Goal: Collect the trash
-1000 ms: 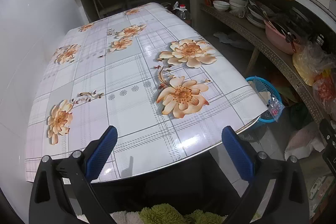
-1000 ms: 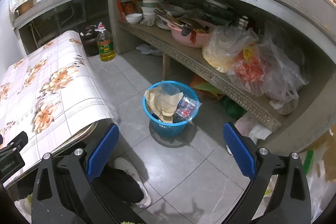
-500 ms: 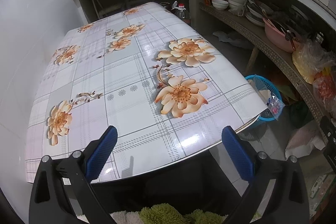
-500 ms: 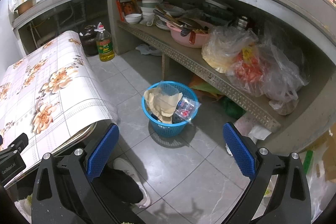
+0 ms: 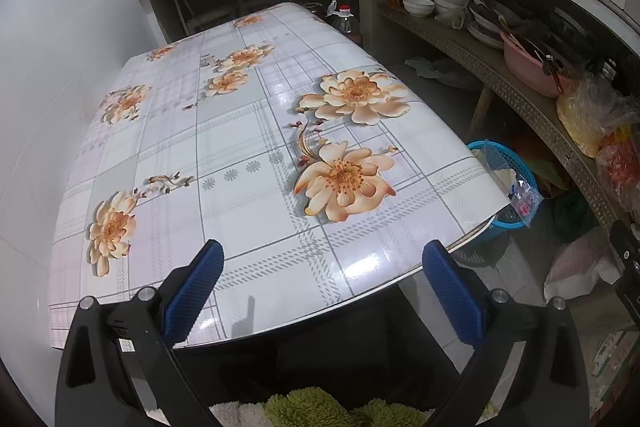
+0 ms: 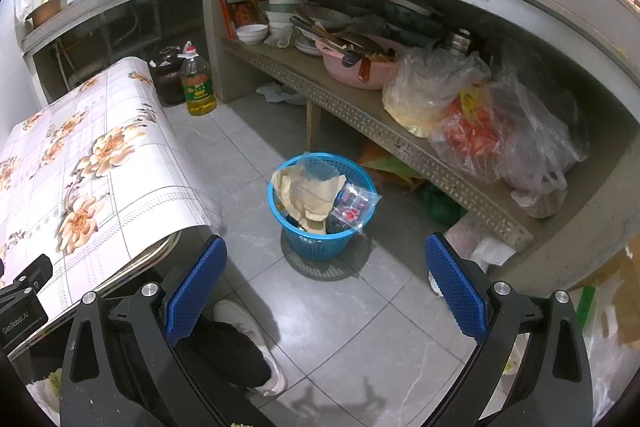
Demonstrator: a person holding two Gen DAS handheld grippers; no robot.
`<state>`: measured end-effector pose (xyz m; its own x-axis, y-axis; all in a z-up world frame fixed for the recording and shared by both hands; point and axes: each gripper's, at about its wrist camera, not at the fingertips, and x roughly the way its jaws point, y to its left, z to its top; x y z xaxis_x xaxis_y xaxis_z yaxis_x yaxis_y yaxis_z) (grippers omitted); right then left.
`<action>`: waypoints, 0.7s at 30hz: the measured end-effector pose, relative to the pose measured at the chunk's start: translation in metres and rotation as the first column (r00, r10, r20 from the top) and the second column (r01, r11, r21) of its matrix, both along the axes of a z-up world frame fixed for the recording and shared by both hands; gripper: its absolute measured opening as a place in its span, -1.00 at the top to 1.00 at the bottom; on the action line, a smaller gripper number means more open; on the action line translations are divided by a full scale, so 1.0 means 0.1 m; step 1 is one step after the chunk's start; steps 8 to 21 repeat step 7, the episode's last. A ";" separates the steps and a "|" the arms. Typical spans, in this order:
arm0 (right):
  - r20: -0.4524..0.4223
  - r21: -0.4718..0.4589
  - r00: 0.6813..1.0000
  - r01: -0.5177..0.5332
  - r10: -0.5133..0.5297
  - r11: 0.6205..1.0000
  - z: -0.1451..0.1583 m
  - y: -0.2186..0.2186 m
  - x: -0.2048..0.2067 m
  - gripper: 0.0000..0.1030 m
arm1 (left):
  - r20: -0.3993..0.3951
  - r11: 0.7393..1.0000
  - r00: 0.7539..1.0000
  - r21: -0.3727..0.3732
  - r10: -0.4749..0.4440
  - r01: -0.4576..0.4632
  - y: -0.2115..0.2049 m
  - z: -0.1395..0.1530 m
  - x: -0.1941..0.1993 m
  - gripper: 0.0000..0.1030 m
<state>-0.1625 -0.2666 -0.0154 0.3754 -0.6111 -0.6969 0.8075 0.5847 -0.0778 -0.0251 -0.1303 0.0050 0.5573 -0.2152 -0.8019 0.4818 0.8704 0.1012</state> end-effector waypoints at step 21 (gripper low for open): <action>0.000 0.001 1.000 0.001 -0.001 1.000 0.00 0.00 0.00 -0.85 | -0.012 1.000 1.000 0.004 -0.004 0.004 0.00 -0.03 0.02 -0.89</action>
